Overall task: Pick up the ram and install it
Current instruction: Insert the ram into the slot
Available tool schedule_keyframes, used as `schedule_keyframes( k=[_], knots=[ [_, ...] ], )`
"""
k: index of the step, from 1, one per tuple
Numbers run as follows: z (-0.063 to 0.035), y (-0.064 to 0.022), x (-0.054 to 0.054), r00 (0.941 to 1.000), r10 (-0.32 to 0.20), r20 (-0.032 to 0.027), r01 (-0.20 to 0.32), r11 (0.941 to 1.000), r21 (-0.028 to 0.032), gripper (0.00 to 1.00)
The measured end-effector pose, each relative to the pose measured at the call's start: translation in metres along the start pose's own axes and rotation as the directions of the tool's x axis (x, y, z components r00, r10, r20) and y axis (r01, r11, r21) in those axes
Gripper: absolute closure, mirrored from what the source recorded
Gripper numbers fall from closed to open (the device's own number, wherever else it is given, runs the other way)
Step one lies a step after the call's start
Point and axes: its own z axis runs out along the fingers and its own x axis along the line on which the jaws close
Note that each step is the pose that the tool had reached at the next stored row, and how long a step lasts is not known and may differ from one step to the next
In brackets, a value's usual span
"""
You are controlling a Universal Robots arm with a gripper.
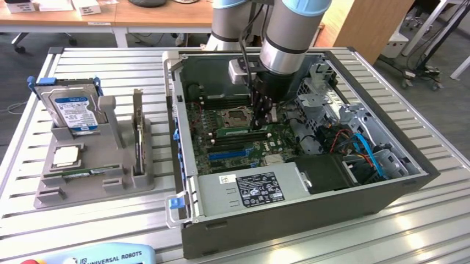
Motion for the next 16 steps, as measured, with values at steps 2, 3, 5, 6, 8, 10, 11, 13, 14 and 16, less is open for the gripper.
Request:
schedule_keyframes(
  k=[2, 3, 5, 6, 8, 10, 11, 13, 14, 16],
  knots=[
    [0.0005, 0.0004, -0.0014, 1.0, 0.0, 0.0002, 0.0, 1.0, 0.0, 0.89],
    [0.0006, 0.0006, -0.002, 1.0, 0.0, 0.0, 0.0, 1.0, 0.0, 0.89],
    [0.0006, 0.0007, -0.0021, 1.0, 0.0, -0.0002, 0.0, 1.0, -0.0001, 0.89],
    [0.0006, 0.0007, -0.0021, 1.0, 0.0, -0.0004, 0.0, 1.0, -0.0001, 0.89],
    [0.0019, 0.0006, -0.0021, 1.0, 0.0, -0.0002, 0.0, 1.0, 0.0, 0.89],
    [0.0033, 0.0006, -0.002, 1.0, 0.0, -0.0003, 0.0, 1.0, 0.0, 0.89],
    [0.0038, 0.0006, -0.002, 1.0, 0.0, -0.0002, 0.0, 1.0, 0.0, 0.89],
    [0.0038, 0.0006, -0.002, 1.0, 0.0, -0.0005, 0.0, 1.0, -0.0002, 0.89],
    [0.0038, 0.0006, -0.002, 1.0, 0.0, -0.0006, 0.0, 1.0, -0.0001, 0.89],
    [0.0047, 0.0006, -0.002, 1.0, 0.0, 0.0001, 0.0, 1.0, 0.0, 0.89]
  ],
)
